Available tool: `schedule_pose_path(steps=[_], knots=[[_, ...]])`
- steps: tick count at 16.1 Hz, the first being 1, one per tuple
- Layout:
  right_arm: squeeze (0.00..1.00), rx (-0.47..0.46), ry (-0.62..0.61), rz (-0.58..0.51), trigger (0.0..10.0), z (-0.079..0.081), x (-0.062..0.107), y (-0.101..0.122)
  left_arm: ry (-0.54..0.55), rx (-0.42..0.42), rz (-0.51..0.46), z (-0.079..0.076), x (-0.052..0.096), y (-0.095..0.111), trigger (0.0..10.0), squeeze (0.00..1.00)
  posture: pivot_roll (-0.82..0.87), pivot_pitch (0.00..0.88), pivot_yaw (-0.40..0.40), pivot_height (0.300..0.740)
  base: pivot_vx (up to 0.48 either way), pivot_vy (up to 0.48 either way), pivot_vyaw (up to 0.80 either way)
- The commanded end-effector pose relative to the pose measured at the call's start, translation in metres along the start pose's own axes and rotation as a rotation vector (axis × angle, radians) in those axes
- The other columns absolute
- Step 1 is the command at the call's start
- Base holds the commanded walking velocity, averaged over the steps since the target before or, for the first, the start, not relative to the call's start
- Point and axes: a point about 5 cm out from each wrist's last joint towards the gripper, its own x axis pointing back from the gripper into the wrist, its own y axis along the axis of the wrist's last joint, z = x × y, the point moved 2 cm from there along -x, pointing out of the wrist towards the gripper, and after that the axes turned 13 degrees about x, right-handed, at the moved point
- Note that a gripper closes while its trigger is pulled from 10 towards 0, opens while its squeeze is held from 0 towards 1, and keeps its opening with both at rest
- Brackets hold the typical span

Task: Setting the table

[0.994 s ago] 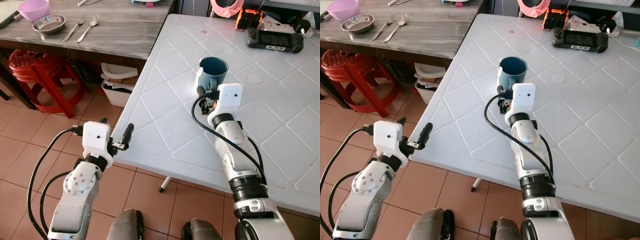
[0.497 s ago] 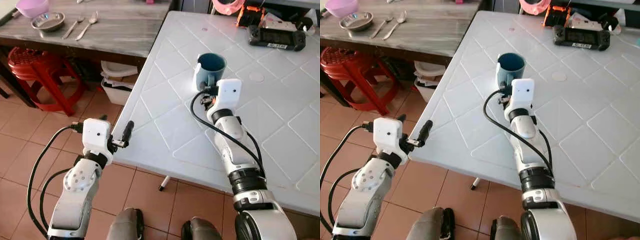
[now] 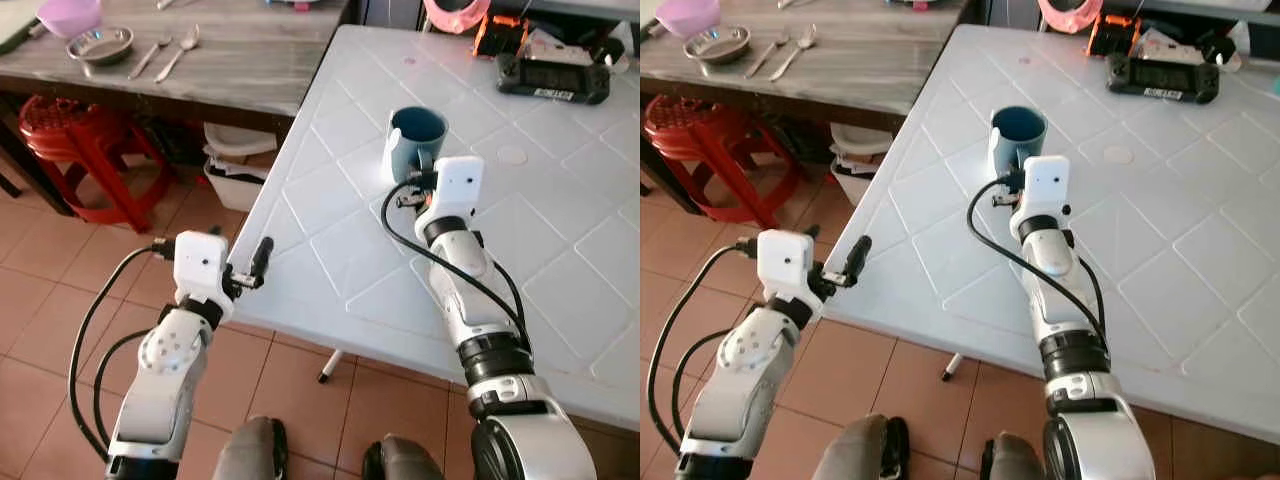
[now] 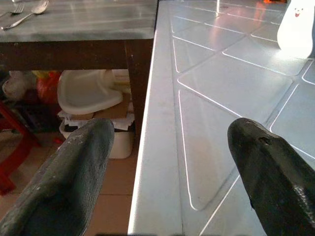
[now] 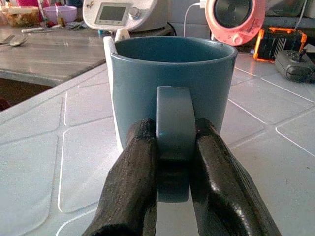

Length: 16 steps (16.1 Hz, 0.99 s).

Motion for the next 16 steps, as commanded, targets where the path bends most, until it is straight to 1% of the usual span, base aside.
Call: schedule_pose_path(steps=[1, 3, 4, 5, 6, 7, 8, 9, 10, 11, 13, 16], knots=[[0.00, 0.002, -0.020, -0.029, 0.0, -0.005, 0.000, 0.004, 0.019, -0.004, -0.001, 0.003, -0.001, -0.003, 10.0, 0.00, 0.06, 0.019, 0.025, 0.719, 0.000, 0.000, 0.00], [0.00, 0.008, -0.053, -0.060, 0.0, -0.010, 0.010, 0.007, 0.052, 0.022, -0.032, 0.005, -0.003, -0.003, 10.0, 0.00, 0.04, 0.000, 0.016, 0.719, 0.000, 0.000, 0.00], [0.00, 0.001, -0.076, -0.074, 1.8, -0.013, 0.021, 0.008, 0.075, 0.032, -0.037, 0.007, -0.006, -0.004, 10.0, 0.00, 0.03, 0.000, 0.006, 0.719, 0.000, 0.000, 0.00], [0.00, -0.001, -0.080, -0.075, 4.6, -0.014, 0.024, 0.007, 0.078, 0.033, -0.034, 0.007, -0.007, -0.005, 10.0, 0.00, 0.03, 0.000, 0.003, 0.719, 0.000, 0.000, 0.00], [0.00, 0.006, -0.097, -0.064, 10.0, -0.016, 0.034, 0.003, 0.086, 0.051, -0.037, 0.008, -0.010, -0.006, 10.0, 0.00, 0.02, 0.000, -0.001, 0.719, 0.000, 0.000, 0.00], [0.00, 0.005, -0.108, -0.049, 10.0, -0.017, 0.042, -0.002, 0.078, 0.049, -0.051, 0.007, -0.012, -0.005, 10.0, 0.00, 0.01, 0.000, -0.004, 0.719, 0.000, 0.000, 0.00], [0.00, 0.012, -0.121, -0.030, 10.0, -0.018, 0.051, -0.007, 0.071, 0.047, -0.065, 0.007, -0.014, -0.003, 10.0, 0.00, 0.00, 0.000, -0.005, 0.719, 0.000, 0.379, -0.43], [0.00, 0.015, -0.107, -0.044, 10.0, -0.018, 0.061, -0.007, 0.063, 0.042, -0.079, 0.005, -0.018, -0.002, 10.0, 0.00, -0.01, 0.000, -0.002, 0.719, 0.000, 0.390, -0.56], [0.00, 0.020, -0.091, -0.056, 10.0, -0.017, 0.065, -0.006, 0.055, 0.040, -0.088, 0.004, -0.019, -0.001, 10.0, 0.00, -0.01, 0.000, -0.002, 0.719, 0.000, 0.390, -0.56], [0.00, 0.058, -0.066, -0.057, 10.0, -0.018, 0.070, -0.006, 0.053, 0.046, -0.077, 0.005, -0.019, -0.002, 10.0, 0.00, -0.02, 0.000, 0.004, 0.719, 0.000, 0.424, -0.59], [0.00, 0.057, -0.054, -0.040, 10.0, -0.020, 0.070, -0.009, 0.044, 0.036, -0.072, 0.005, -0.018, -0.004, 10.0, 0.00, -0.02, 0.000, 0.005, 0.719, 0.000, 0.426, -0.63], [0.00, 0.040, -0.038, -0.040, 10.0, -0.013, 0.067, -0.005, 0.051, 0.031, -0.083, 0.008, -0.020, -0.003, 10.0, 0.00, -0.01, 0.000, -0.002, 0.719, 0.000, 0.426, -0.69]])
